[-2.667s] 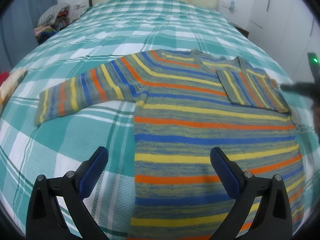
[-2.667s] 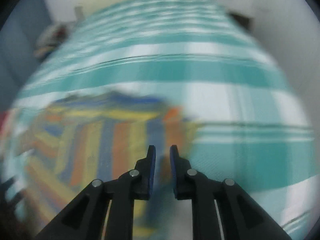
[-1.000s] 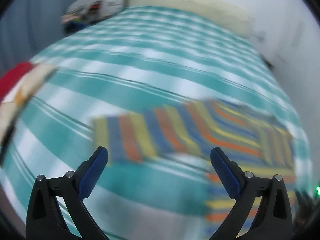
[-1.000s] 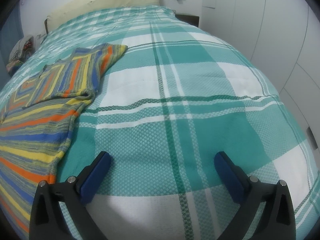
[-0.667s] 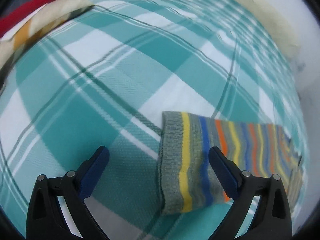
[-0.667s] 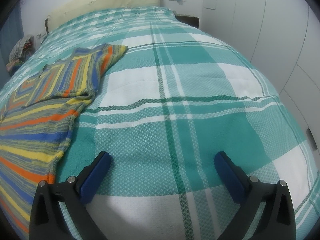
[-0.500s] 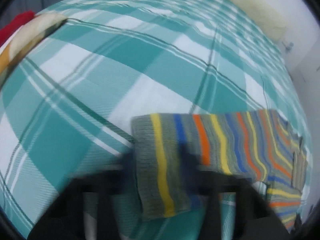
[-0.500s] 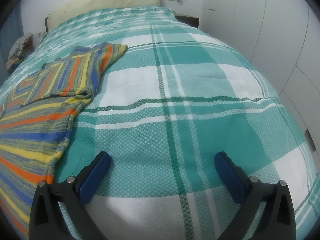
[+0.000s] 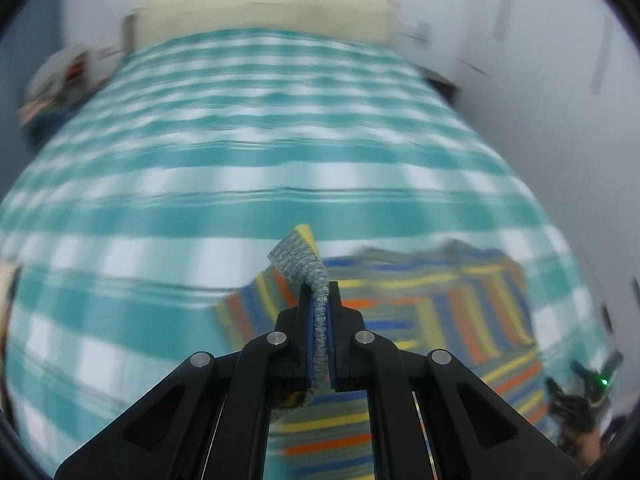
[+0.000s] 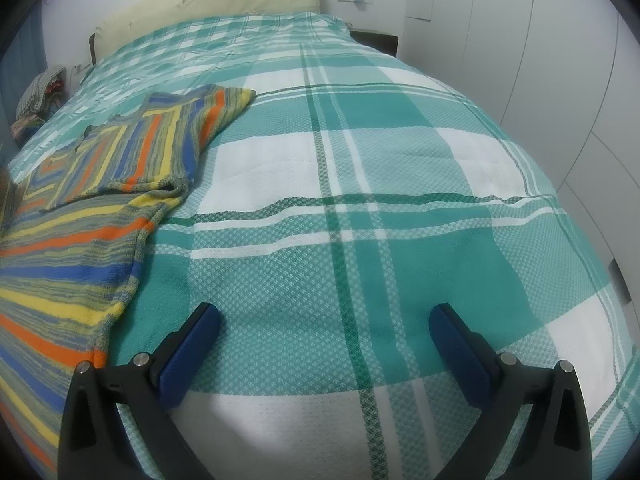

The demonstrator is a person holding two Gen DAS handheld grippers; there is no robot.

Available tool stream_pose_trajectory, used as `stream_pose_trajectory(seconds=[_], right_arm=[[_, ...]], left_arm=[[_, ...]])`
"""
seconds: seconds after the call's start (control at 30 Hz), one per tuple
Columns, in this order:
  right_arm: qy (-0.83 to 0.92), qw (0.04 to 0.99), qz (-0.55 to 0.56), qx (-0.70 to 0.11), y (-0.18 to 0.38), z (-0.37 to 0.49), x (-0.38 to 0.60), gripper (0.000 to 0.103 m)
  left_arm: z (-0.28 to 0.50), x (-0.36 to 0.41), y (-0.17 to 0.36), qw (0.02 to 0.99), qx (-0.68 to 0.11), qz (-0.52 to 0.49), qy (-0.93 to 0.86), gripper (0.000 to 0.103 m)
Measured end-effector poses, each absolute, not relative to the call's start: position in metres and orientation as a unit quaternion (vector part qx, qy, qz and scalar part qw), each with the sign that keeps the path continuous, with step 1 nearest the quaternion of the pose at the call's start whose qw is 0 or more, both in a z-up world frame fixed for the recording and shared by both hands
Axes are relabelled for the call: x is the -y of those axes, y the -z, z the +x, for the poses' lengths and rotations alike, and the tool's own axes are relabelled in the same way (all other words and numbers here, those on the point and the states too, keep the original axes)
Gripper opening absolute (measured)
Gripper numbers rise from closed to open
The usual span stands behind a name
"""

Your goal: Fold small clothes

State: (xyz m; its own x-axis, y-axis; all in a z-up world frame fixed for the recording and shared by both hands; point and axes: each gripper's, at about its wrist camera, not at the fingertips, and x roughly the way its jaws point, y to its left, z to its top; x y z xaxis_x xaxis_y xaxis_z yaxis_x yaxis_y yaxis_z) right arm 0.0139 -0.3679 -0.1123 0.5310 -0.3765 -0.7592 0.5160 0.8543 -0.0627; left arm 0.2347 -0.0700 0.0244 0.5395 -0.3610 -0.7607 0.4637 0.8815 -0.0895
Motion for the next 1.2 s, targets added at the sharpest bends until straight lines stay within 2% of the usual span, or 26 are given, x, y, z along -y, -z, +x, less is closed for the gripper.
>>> stream_pose_trajectory(seconds=[0.07, 0.13, 0.17, 0.2, 0.27, 0.37, 0.5, 0.73, 0.83, 0.9, 0.97, 1.03, 1.2], right_arm=[[0.256, 0.871, 0.084, -0.411, 0.112, 0.014, 0.368, 0.103], [0.256, 0.871, 0.085, -0.411, 0.112, 0.014, 0.368, 0.103], [0.256, 0.871, 0.085, -0.410, 0.112, 0.014, 0.368, 0.103], [0.256, 0.871, 0.085, -0.410, 0.112, 0.014, 0.368, 0.103], [0.255, 0.872, 0.086, -0.409, 0.112, 0.013, 0.368, 0.103], [0.254, 0.872, 0.086, -0.410, 0.112, 0.013, 0.368, 0.103], [0.256, 0.871, 0.084, -0.412, 0.112, 0.014, 0.368, 0.103], [0.256, 0.871, 0.083, -0.411, 0.113, 0.014, 0.367, 0.103], [0.257, 0.870, 0.082, -0.412, 0.113, 0.014, 0.367, 0.103], [0.258, 0.870, 0.079, -0.413, 0.113, 0.015, 0.367, 0.103], [0.259, 0.870, 0.077, -0.412, 0.113, 0.015, 0.367, 0.103], [0.260, 0.870, 0.076, -0.412, 0.113, 0.015, 0.366, 0.103], [0.261, 0.869, 0.074, -0.413, 0.113, 0.016, 0.366, 0.103]], left_arm=[[0.231, 0.113, -0.008, 0.865, -0.419, 0.073, 0.266, 0.004], [0.224, 0.155, 0.012, 0.847, -0.422, 0.073, 0.314, 0.013], [0.223, 0.168, 0.020, 0.838, -0.433, 0.072, 0.325, 0.030], [0.222, 0.176, 0.030, 0.831, -0.449, 0.074, 0.320, 0.058], [0.219, 0.177, 0.044, 0.837, -0.457, 0.076, 0.291, 0.076], [0.218, 0.150, 0.047, 0.848, -0.460, 0.072, 0.254, 0.080], [0.218, 0.097, 0.055, 0.867, -0.467, 0.063, 0.166, 0.091], [0.175, 0.041, 0.089, 0.855, -0.504, 0.078, 0.091, 0.091], [0.146, 0.042, 0.083, 0.864, -0.491, 0.051, 0.095, 0.092], [0.129, 0.046, 0.082, 0.876, -0.471, 0.030, 0.102, 0.098], [0.119, 0.053, 0.090, 0.885, -0.454, 0.025, 0.099, 0.098], [0.123, 0.062, 0.101, 0.873, -0.478, 0.022, 0.096, 0.098], [0.121, 0.080, 0.100, 0.877, -0.464, 0.048, 0.110, 0.098]])
